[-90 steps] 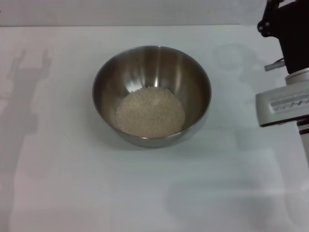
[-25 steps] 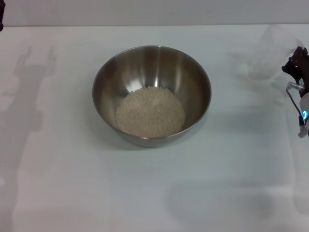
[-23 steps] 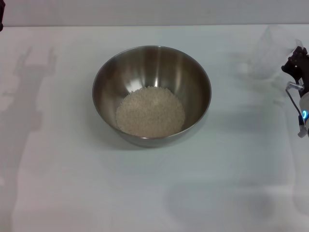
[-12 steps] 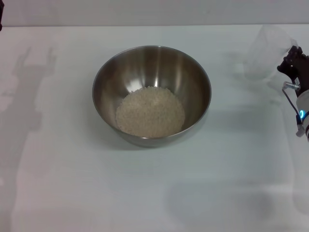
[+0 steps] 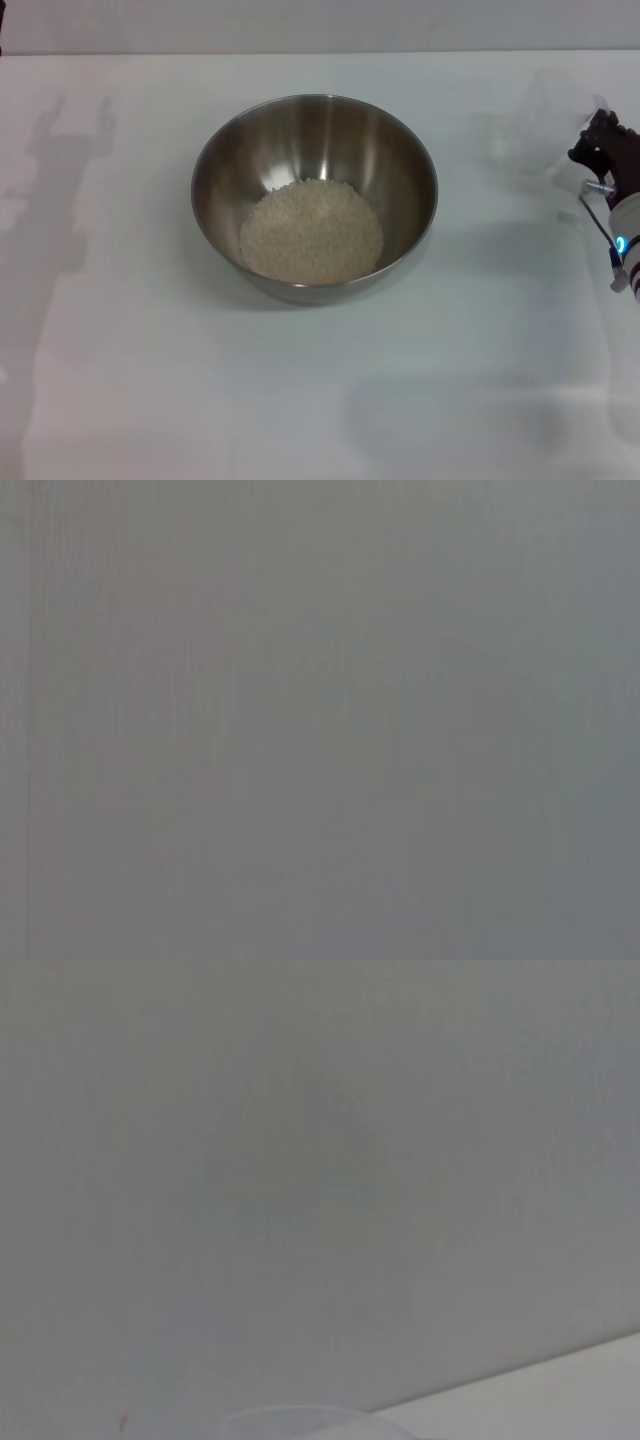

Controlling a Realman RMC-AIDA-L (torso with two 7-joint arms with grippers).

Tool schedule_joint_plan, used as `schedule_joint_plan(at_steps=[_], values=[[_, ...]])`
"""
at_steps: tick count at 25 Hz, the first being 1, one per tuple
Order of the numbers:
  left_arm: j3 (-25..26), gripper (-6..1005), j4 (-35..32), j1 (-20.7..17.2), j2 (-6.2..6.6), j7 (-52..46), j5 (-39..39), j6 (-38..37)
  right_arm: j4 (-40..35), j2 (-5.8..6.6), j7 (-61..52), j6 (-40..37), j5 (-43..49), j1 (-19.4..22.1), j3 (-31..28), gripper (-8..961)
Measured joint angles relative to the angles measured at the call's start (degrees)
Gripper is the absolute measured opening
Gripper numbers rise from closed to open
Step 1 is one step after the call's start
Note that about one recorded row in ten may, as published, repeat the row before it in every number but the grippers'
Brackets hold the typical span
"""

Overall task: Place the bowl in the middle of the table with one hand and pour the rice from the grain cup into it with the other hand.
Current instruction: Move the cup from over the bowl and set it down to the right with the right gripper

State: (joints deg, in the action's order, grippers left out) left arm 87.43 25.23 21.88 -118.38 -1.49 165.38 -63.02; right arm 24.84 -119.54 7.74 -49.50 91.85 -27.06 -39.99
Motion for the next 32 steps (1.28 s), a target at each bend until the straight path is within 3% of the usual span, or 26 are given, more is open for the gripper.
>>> schedule_joint_plan(at_steps=[17, 23, 32], values=[[-0.1, 590, 0.0, -0.2, -0.01, 0.0, 0.0, -1.8, 0.1, 0.1, 0.3, 0.8, 0.8, 0.3, 1.6, 135], [-0.1, 590, 0.0, -0.2, -0.09, 0.0, 0.0, -1.9, 0.2, 0.1, 0.2, 0.4, 0.9, 0.5, 2.2, 269], [-0.1, 588, -0.3, 0.1, -0.09, -0.1, 0.0, -1.5, 1.1, 0.06, 0.4, -1.9, 0.9, 1.2, 3.9, 274]])
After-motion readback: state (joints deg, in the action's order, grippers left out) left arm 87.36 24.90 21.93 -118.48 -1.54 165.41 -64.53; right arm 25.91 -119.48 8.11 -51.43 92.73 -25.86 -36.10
